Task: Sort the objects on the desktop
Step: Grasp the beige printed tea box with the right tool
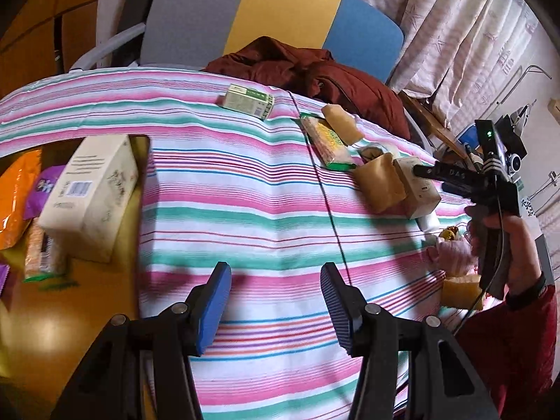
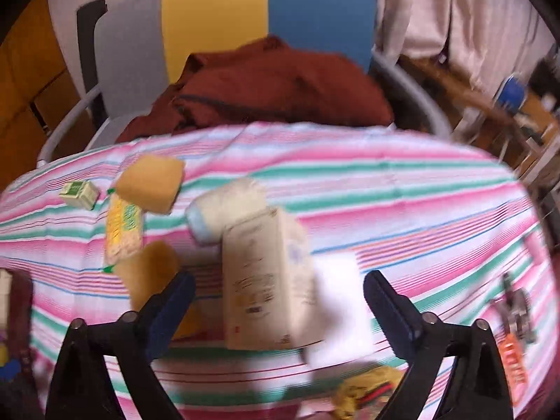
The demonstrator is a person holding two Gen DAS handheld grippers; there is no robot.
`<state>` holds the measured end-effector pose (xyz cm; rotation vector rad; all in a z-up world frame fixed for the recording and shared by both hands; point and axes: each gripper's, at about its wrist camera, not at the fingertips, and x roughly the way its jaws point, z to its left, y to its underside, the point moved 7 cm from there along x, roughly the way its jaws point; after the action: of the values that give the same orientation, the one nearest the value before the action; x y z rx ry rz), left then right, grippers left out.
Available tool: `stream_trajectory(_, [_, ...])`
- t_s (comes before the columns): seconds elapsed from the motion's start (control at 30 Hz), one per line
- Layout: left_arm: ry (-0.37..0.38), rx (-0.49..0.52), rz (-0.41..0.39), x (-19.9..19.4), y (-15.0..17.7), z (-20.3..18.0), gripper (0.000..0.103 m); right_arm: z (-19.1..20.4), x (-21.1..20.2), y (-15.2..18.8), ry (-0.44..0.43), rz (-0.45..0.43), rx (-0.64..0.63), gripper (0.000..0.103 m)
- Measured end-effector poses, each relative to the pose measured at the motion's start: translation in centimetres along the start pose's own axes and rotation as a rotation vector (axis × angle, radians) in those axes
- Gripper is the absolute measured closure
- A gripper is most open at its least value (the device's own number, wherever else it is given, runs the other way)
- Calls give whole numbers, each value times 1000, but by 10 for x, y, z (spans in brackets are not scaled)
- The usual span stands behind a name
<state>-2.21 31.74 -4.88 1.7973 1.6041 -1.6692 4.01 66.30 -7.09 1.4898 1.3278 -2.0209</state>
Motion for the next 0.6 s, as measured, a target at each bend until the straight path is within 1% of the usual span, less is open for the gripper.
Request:
stream_trajectory(0.03, [8, -4, 3, 3, -2, -3, 49, 7, 4, 5, -7, 16, -15, 7])
stream_trajectory(0.07, [17, -5, 8, 5, -4, -6, 49, 11, 10, 9, 4, 39, -41, 8])
stream_trajectory(0.1, [23, -2, 14, 8, -6, -10, 49, 14, 16, 13, 34, 59, -71, 13])
stream_trajectory(0.13, [27, 2, 18, 11, -8, -15, 49, 15, 20, 17, 64, 70, -98, 22])
stream_trajectory(0.17, [31, 6, 19, 13, -10, -19, 49, 15, 22, 17, 96, 67, -121, 28])
stream_trajectory(0.2, [37, 14, 20, 16, -13, -25, 49, 12, 23, 18, 135, 68, -143, 42])
stream_trajectory(0.23, [44, 25, 26, 22, -16, -33, 49, 10, 25, 21, 157, 82, -159, 45])
stream_trajectory(0.27, [54, 30, 34, 26, -18, -39, 49, 8, 26, 22, 156, 93, -156, 47])
stream_trajectory(0.33, [68, 39, 41, 33, -22, -49, 49, 8, 25, 23, 133, 99, -144, 49])
stream_trajectory(0.37, [62, 45, 41, 36, -24, -53, 49, 11, 25, 24, 120, 99, -150, 50])
stream_trajectory(0.4, [59, 47, 38, 38, -26, -55, 49, 15, 23, 24, 93, 100, -153, 51])
stream_trajectory(0.47, [62, 36, 28, 38, -28, -57, 49, 28, 19, 25, 22, 100, -172, 52])
stream_trajectory(0.53, [60, 23, 27, 38, -31, -55, 49, 47, 8, 26, -52, 75, -214, 52])
stream_trajectory(0.6, [45, 18, 31, 41, -31, -52, 49, 54, 3, 27, -73, 68, -227, 52])
